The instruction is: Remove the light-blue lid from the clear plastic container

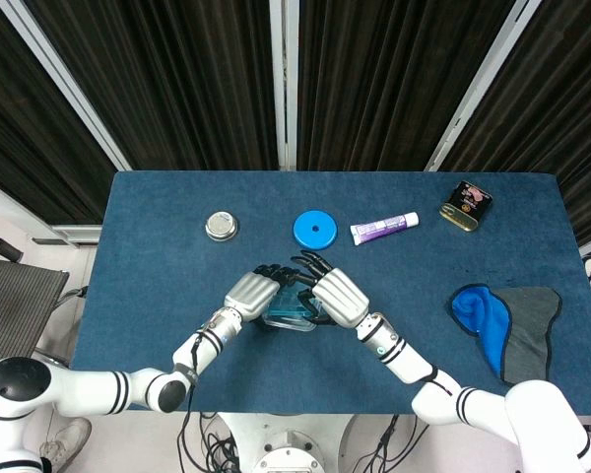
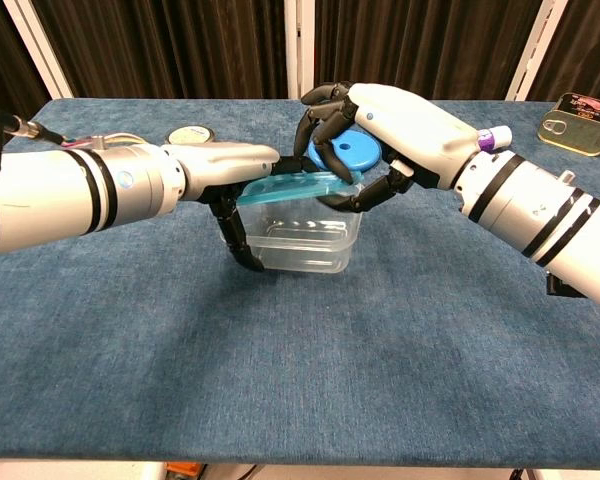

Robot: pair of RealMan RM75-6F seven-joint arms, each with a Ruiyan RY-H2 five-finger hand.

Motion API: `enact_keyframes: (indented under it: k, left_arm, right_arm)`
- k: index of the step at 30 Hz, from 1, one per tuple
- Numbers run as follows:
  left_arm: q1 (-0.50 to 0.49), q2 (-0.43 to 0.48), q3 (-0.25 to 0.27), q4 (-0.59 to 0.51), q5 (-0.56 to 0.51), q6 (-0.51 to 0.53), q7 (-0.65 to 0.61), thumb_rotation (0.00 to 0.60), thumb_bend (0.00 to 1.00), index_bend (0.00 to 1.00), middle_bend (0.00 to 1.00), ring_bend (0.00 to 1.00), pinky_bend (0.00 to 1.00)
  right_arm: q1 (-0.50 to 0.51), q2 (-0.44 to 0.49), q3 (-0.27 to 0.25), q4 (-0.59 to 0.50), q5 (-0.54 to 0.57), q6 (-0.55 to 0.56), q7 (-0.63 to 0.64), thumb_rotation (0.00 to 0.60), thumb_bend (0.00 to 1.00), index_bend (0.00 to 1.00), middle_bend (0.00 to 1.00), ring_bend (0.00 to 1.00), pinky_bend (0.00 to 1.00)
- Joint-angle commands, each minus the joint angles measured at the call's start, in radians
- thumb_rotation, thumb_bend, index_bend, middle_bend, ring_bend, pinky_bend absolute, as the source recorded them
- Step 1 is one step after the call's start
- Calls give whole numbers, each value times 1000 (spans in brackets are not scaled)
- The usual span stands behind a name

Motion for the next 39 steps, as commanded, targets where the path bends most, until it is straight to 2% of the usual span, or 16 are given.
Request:
enact_keyframes:
  k: [1, 21, 39]
  left_arm:
    - [4, 3, -5, -4, 1, 3, -8, 600, 0, 4, 1, 0, 75]
    - [44, 36, -32, -11, 44, 23, -84, 600, 0, 0, 0, 0, 49]
    - [122, 86, -35, -6, 82, 69, -160, 600, 0, 0, 0, 0, 41]
  right_arm:
    - [-3, 1, -4, 2, -4, 6, 1, 600, 938, 843, 369, 130, 97]
    - [-29, 29, -5, -3, -14, 67, -13, 600, 952, 956, 397, 152, 125]
    - [-81, 160, -12, -58, 30, 48, -54, 600, 953, 957, 397, 152, 130]
